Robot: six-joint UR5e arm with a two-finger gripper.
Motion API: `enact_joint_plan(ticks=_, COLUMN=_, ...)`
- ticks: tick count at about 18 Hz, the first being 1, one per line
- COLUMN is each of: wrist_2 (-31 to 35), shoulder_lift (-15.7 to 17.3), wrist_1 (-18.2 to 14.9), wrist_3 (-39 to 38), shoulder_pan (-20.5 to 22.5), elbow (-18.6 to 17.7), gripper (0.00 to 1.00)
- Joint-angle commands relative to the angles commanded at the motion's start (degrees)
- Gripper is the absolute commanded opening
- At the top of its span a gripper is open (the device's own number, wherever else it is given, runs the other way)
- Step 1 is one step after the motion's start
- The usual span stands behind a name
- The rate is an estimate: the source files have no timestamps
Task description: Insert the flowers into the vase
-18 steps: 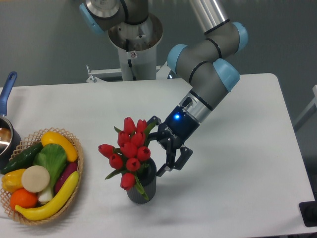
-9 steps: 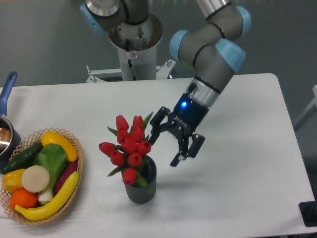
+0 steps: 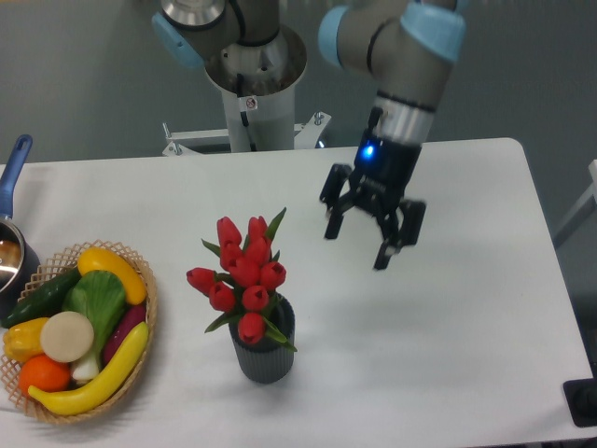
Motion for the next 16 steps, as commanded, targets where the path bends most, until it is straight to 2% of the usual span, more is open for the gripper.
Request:
enact_joint_plan(ticks=3, wrist_2=8.86, shoulder_lift=2.37, wrist_1=-5.26, wrist_3=2.36, shoulder_pan=-0.17, elbow=1.67, gripper=1.00)
enact_joint_plan(ticks=5, wrist_2=14.67, shoulder_lift=2.64, wrist_1=-11.05, wrist_3=7.79, shoulder_pan=0.00, elbow=3.60, gripper=1.00)
enact_joint_plan(ticks=8, wrist_2=17.68, shoulder_lift=2.64, wrist_1=-19.58, wrist_3=16.15, shoulder_pan=0.62, elbow=7.37, gripper=1.00)
enact_joint_plan(ticks=10, wrist_2=18.56, shoulder_lift=2.64, wrist_1=-23.46, wrist_3=19.67, shoulder_pan=1.41, elbow=9.31, gripper=1.00)
enact_joint_plan(ticks=12, wrist_2=18.48, shoulder_lift=2.81, wrist_1=-25.22, wrist_3=22.40, shoulder_pan=2.81, elbow=9.23, gripper=1.00)
enact_joint_plan(ticks=16, wrist_2=18.48, shoulder_lift=3.26, wrist_1=-25.23, wrist_3=22.68, shoulder_pan=2.99, elbow=8.35, gripper=1.00)
